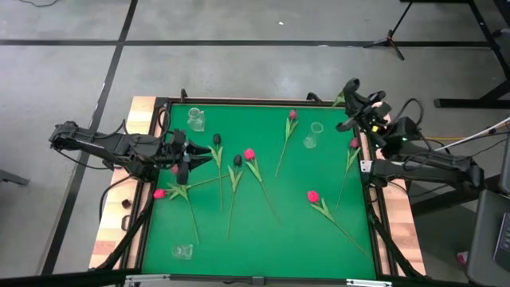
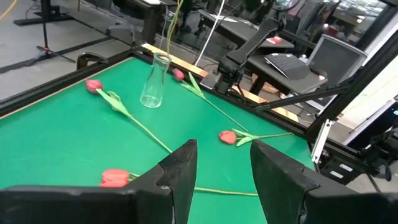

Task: Sort flowers into vase by color
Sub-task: Put the bottom black flower into the top right transparent vase

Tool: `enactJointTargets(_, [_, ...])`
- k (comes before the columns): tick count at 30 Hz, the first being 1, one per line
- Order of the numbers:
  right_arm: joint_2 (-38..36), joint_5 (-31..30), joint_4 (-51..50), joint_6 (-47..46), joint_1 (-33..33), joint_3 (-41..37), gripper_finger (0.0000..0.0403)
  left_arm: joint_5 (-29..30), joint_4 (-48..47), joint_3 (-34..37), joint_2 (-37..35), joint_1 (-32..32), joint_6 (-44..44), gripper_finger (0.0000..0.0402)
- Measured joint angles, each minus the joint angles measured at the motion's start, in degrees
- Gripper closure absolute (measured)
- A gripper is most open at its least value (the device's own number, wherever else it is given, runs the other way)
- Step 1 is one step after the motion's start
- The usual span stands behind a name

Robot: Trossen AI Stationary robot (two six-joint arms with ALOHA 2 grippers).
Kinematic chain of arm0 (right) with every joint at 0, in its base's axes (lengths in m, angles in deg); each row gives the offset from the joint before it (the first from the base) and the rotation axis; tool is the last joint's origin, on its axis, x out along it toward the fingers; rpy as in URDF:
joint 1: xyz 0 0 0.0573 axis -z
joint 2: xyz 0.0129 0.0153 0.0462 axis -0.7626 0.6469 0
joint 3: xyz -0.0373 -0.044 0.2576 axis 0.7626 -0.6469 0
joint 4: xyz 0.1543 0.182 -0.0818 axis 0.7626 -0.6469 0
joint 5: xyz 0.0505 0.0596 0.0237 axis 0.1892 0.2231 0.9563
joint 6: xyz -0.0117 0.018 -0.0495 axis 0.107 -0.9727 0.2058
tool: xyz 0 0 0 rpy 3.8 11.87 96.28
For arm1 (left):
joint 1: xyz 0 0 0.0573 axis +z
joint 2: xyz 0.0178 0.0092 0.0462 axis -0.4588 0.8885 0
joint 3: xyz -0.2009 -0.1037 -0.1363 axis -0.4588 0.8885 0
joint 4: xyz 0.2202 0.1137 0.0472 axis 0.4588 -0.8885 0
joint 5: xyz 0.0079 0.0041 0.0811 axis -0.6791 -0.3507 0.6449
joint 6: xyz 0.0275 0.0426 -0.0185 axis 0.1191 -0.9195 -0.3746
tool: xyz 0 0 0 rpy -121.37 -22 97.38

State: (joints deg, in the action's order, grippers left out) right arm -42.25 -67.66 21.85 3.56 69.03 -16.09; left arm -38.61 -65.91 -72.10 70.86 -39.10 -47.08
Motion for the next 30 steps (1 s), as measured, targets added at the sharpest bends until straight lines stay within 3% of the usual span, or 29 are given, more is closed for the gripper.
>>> enactJointTargets(10, [-0.02, 0.54, 5.91, -3.46, 2.95, -7.76, 0.0398, 0.02, 0.02, -0.01, -0.02, -0.02, 0.01, 0.0256])
enactJointTargets(23, [0.00, 0.42, 2.76, -6.97, 3.67, -12.64, 0.0367, 0.02, 0.02, 0.00, -0.02, -0.02, 0.02, 0.0256])
enactJointTargets(30, [-0.02, 0.41, -0.74, -6.86, 3.67, -12.65, 0.0308, 0.78, -0.42, -0.01, 0.00, 0.04, 0.00, 0.0256])
